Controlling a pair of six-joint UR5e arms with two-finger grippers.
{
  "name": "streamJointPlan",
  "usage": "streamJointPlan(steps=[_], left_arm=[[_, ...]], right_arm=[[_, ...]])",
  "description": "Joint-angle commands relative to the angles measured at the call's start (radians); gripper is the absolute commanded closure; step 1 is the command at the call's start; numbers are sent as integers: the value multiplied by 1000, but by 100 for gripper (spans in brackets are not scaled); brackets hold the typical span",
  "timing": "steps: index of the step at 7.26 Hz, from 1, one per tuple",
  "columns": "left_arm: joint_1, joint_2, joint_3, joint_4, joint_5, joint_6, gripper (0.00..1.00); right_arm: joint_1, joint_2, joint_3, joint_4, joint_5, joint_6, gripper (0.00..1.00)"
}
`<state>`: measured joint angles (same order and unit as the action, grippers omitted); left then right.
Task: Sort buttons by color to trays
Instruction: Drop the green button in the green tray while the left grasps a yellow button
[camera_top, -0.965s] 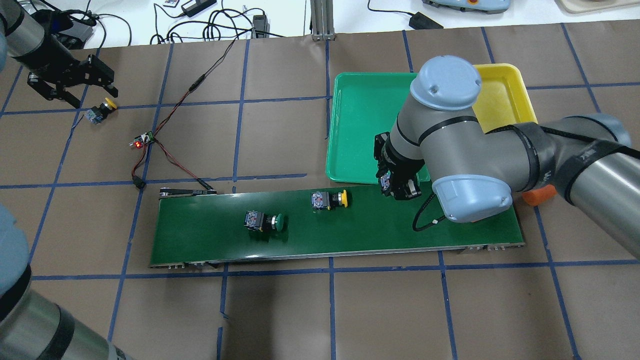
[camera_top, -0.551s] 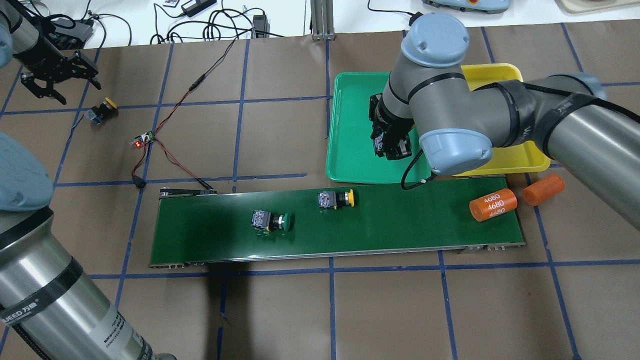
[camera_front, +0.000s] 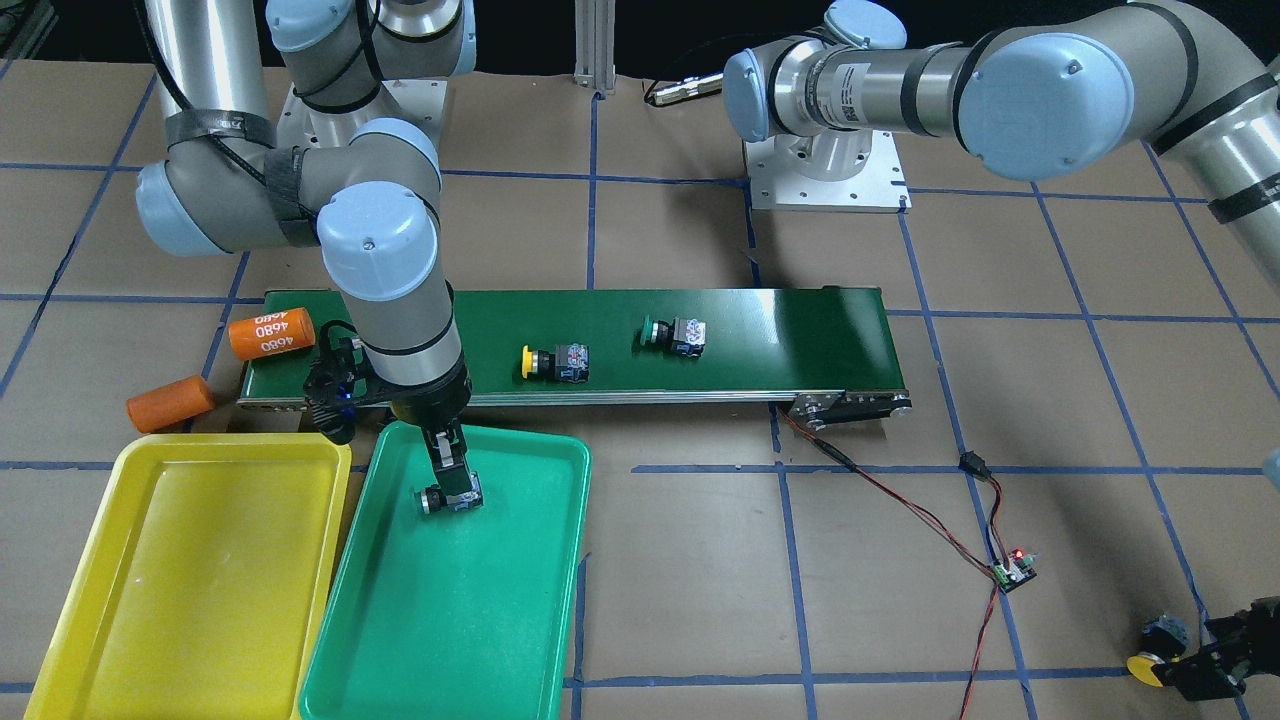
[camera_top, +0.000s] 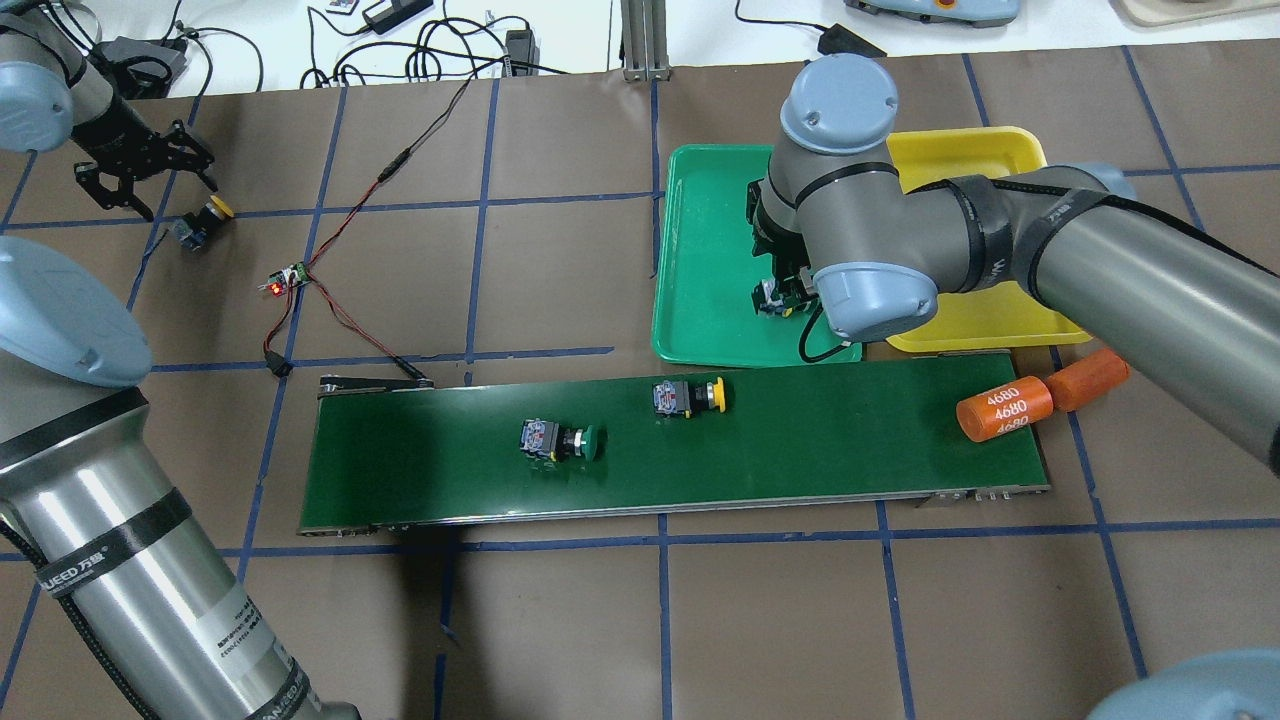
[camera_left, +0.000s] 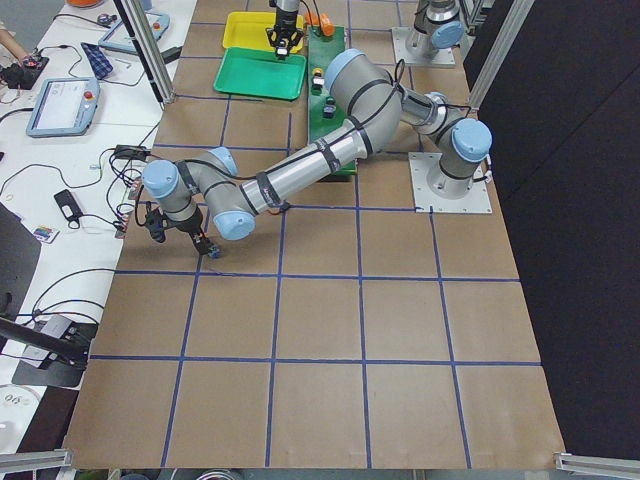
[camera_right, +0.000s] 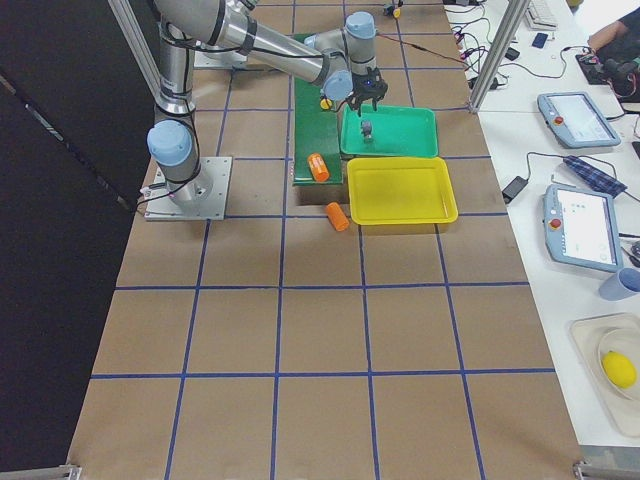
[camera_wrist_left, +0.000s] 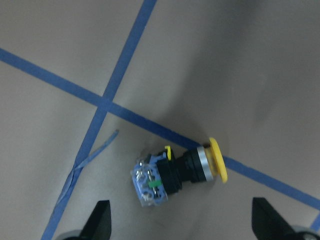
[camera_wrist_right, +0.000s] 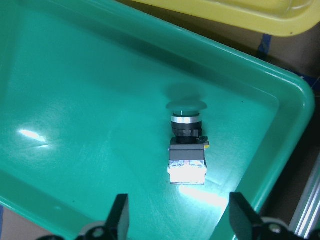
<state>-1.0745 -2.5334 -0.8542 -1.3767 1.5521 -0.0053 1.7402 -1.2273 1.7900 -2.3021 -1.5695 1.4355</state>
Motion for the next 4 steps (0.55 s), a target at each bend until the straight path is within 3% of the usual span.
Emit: streamJointPlan(steps=[1,3,4], left_arm=[[2,-22,11,7,-24,-7,0],[4,-30,0,1,-21,4,3],[5,-33,-5,-7,-23,7,6]], right_arm=[[-7,-18,2,70,5,-3,0],[1,-151,2,293,5,-12,0],[7,-158,9,350,11,-7,0]])
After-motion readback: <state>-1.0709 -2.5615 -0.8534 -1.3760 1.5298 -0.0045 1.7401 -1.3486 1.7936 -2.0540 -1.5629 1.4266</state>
